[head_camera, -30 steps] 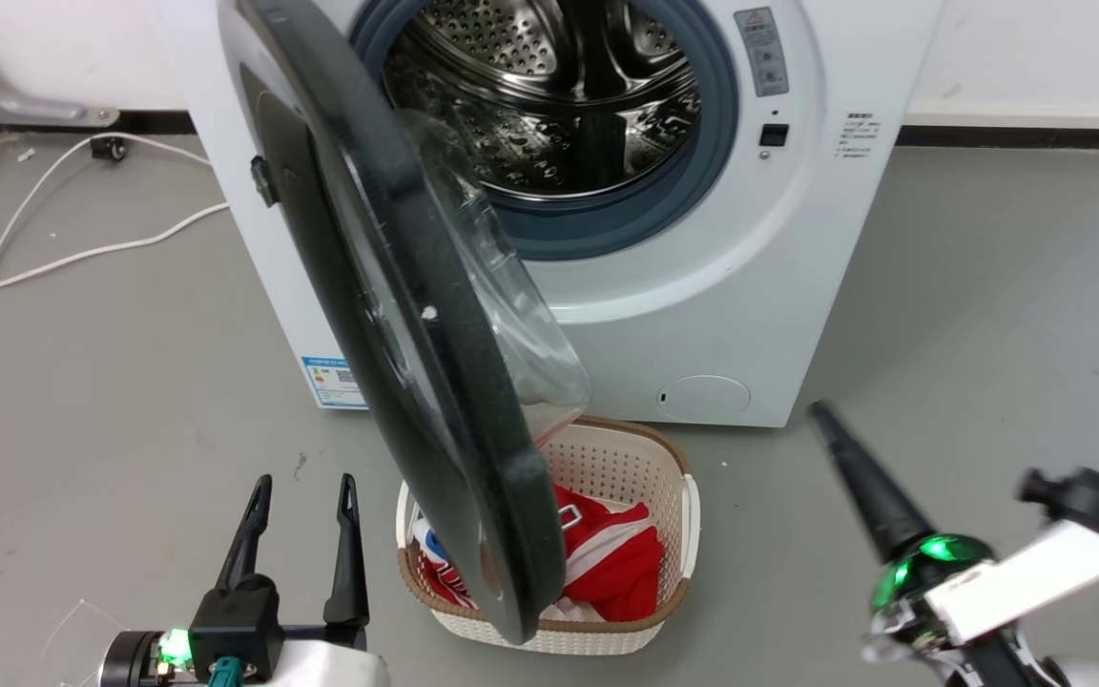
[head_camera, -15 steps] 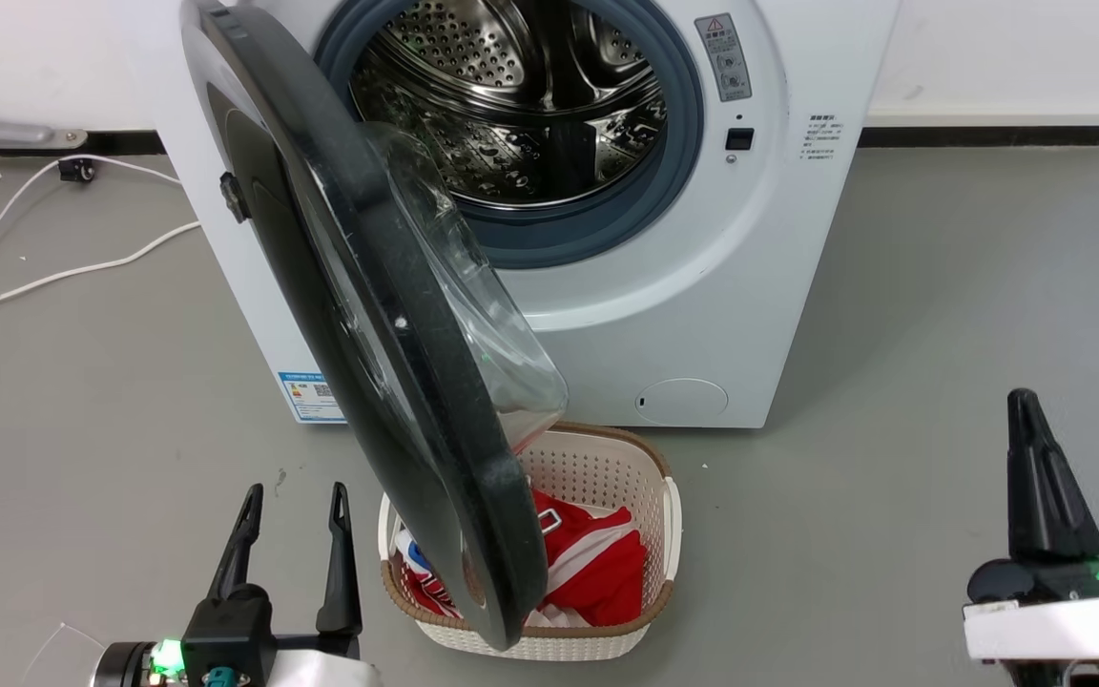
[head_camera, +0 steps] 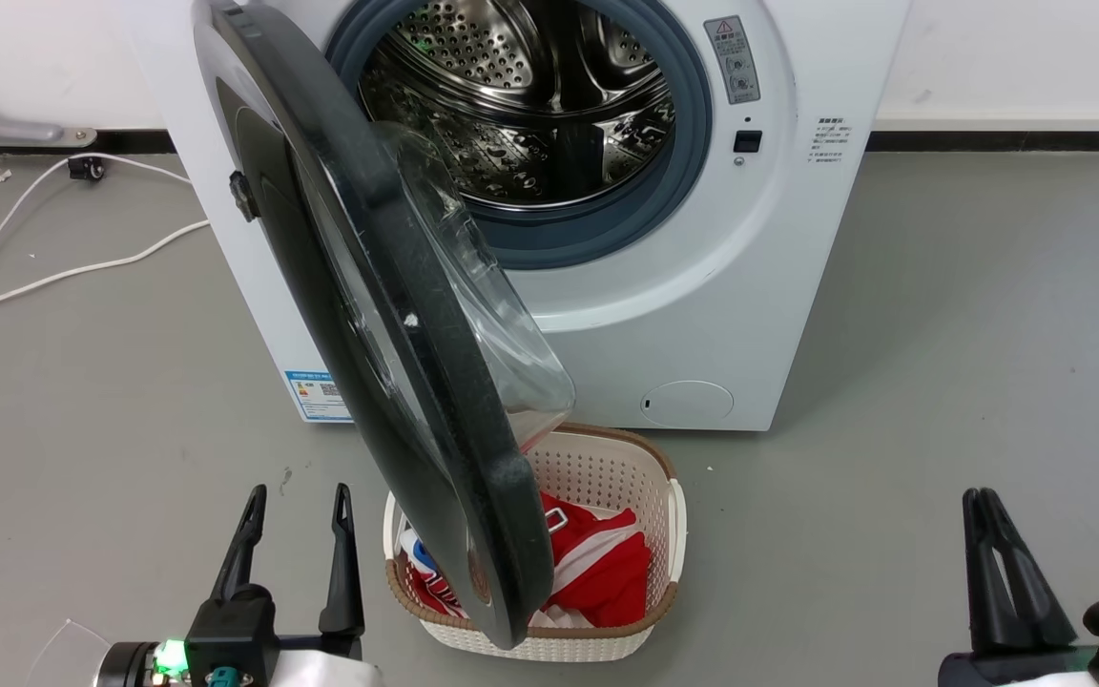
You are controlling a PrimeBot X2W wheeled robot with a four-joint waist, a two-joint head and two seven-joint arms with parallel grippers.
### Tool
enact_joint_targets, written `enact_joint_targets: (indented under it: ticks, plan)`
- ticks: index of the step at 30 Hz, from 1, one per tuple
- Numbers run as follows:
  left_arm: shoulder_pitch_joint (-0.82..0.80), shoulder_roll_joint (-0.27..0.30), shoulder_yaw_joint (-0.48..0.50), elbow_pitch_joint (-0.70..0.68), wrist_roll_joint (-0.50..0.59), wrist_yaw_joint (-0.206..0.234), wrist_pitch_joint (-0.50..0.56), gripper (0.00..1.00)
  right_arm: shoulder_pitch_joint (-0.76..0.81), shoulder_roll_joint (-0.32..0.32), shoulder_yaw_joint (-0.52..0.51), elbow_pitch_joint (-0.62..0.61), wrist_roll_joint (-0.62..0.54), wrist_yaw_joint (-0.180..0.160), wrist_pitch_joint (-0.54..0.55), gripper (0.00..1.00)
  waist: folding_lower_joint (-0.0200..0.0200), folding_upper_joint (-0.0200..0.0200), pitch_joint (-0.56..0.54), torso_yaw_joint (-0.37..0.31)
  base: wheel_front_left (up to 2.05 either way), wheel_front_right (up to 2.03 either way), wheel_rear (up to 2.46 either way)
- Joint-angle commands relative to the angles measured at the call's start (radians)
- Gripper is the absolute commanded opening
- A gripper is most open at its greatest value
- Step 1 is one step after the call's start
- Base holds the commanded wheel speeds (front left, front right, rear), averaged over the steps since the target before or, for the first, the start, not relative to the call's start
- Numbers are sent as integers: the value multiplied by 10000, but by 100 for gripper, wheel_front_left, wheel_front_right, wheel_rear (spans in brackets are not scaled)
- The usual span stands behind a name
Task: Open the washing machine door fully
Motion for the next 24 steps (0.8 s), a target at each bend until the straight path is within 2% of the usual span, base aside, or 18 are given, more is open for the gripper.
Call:
enact_joint_targets:
  ticks: [1, 2, 22, 23, 24]
  plan:
    - [-27, -14, -11, -2, 26, -5, -28, 100, 202, 61, -74, 89, -25, -3, -17, 81, 0, -1, -11, 29, 0, 0, 0]
    - [-27, -11, -13, -1, 26, 4, -28, 100, 224, 82, -71, 96, -103, -3, -17, 100, 0, -1, -14, 39, 0, 0, 0]
    - [102, -13, 87, 199, -104, 26, -28, 99, 566, 97, 22, 138, -169, -3, -18, 100, 0, -1, -83, -48, 0, 0, 0]
    - [92, -13, 110, 211, -121, 45, -27, 26, 573, 97, 41, 146, -188, -3, -18, 100, 0, -1, -86, -49, 0, 0, 0]
    - [85, -13, 131, 223, -125, 65, -27, 0, 579, 97, 74, 148, -283, -3, -18, 100, 0, -1, -88, -50, 0, 0, 0]
